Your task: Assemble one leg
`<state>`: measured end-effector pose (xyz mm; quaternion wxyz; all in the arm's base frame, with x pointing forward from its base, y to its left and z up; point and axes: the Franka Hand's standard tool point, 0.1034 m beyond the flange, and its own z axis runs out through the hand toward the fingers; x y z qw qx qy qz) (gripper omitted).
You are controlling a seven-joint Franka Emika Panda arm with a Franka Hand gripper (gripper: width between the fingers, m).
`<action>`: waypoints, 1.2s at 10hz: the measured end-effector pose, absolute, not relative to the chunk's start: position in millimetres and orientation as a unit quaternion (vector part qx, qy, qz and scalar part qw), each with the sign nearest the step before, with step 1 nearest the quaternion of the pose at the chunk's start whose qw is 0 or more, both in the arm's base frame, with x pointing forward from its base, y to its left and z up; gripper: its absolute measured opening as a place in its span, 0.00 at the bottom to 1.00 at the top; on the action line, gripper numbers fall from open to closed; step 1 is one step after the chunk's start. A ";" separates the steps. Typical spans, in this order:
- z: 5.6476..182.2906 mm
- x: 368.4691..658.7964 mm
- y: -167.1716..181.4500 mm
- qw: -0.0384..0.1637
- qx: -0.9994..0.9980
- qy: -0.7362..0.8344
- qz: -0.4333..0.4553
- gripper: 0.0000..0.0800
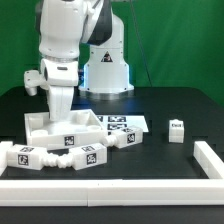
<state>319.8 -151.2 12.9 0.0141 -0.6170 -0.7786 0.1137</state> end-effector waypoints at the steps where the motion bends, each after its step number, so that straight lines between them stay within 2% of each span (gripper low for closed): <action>1: 18.9 319.8 -153.6 0.009 -0.621 -0.776 0.109 0.09; 2: 31.1 319.8 -155.4 0.002 -0.628 -0.771 0.103 0.08; 4: 59.1 319.6 -157.6 0.009 -0.633 -0.764 0.123 0.07; 6: 88.7 332.3 -148.0 0.003 -0.638 -0.761 0.118 0.07; 7: 93.0 336.9 -144.9 -0.004 -0.634 -0.764 0.114 0.07; 11: 90.8 334.9 -144.5 0.000 -0.635 -0.764 0.115 0.07; 12: 98.6 340.6 -138.6 0.018 -0.626 -0.775 0.085 0.07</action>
Offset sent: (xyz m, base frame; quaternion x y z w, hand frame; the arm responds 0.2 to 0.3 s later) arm 0.0085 0.0008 0.0556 0.0298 -0.0110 0.0363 0.9988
